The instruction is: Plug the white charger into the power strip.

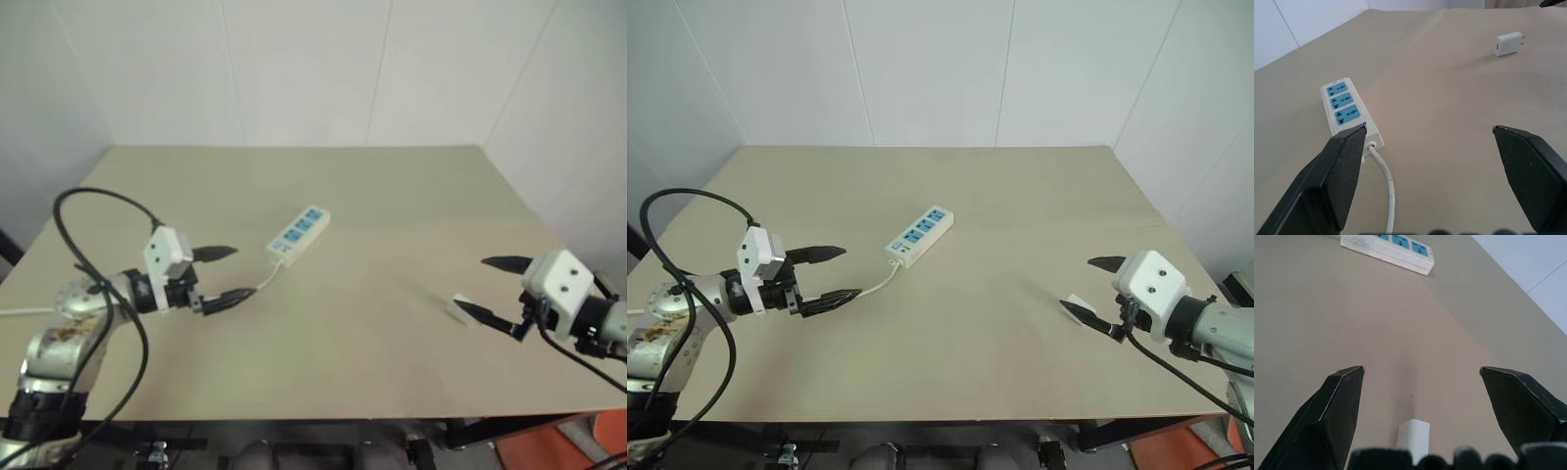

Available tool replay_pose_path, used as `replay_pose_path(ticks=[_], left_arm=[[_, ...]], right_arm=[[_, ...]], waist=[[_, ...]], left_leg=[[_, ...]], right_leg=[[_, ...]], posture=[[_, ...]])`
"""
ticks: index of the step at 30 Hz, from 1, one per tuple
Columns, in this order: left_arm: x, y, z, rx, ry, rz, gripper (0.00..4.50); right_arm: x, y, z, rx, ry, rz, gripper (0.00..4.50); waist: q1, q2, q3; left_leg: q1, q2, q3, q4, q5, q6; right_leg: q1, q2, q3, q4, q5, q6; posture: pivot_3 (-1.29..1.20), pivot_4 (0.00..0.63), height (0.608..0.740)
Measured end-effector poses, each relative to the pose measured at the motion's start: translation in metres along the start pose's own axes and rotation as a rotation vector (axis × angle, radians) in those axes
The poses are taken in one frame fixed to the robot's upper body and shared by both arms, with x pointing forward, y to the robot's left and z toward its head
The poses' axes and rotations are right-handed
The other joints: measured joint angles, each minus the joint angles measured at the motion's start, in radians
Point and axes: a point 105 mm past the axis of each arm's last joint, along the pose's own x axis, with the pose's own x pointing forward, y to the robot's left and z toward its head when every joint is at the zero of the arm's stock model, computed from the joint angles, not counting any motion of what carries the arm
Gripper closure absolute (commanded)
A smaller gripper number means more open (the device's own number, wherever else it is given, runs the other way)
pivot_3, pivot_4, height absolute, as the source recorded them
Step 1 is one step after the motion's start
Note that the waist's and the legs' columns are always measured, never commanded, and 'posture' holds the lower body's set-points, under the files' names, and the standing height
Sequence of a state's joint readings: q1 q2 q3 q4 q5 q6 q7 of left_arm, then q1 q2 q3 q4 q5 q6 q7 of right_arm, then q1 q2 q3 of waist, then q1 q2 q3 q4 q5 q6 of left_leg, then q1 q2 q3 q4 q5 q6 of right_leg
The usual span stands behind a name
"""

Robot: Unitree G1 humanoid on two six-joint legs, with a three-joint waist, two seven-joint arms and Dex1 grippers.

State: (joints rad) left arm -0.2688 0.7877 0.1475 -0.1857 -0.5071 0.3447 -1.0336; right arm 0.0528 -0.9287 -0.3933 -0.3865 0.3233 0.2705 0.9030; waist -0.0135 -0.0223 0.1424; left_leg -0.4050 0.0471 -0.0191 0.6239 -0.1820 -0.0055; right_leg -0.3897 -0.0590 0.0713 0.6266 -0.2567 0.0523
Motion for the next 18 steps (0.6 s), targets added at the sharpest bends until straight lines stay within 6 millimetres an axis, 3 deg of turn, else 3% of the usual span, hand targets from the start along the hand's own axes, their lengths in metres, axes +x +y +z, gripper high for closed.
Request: replay_pose_path(ticks=[10, 13, 18], left_arm=[[0.0, 0.014, 0.003, 0.024, -0.016, 0.117, 0.0], [0.01, 0.039, 0.005, 0.031, -0.039, 0.283, 0.0], [0.034, 0.057, 0.007, 0.008, -0.056, 0.386, 0.0]], right_arm=[[0.004, -0.005, 0.003, -0.011, -0.011, -0.006, 0.03], [0.007, -0.007, 0.003, -0.025, -0.004, -0.01, 0.03], [0.011, -0.01, 0.005, -0.035, -0.007, -0.027, 0.03]], waist=[[0.0, 0.0, 0.0], [0.009, 0.0, 0.0], [0.009, -0.001, 0.001]], left_leg=[[0.0, 0.0, 0.0, 0.0, 0.0, 0.0], [0.0, 0.0, -0.001, 0.001, 0.0, 0.0], [-0.001, -0.001, -0.001, 0.001, 0.0, 0.0]], right_leg=[[0.0, 0.0, 0.0, 0.0, 0.0, 0.0], [0.001, 0.0, -0.001, 0.0, 0.001, 0.001], [0.001, 0.0, 0.0, 0.0, 0.002, 0.0]], posture=[[0.0, 0.15, 0.74], [0.0, 0.15, 0.74], [0.0, 0.15, 0.74]])
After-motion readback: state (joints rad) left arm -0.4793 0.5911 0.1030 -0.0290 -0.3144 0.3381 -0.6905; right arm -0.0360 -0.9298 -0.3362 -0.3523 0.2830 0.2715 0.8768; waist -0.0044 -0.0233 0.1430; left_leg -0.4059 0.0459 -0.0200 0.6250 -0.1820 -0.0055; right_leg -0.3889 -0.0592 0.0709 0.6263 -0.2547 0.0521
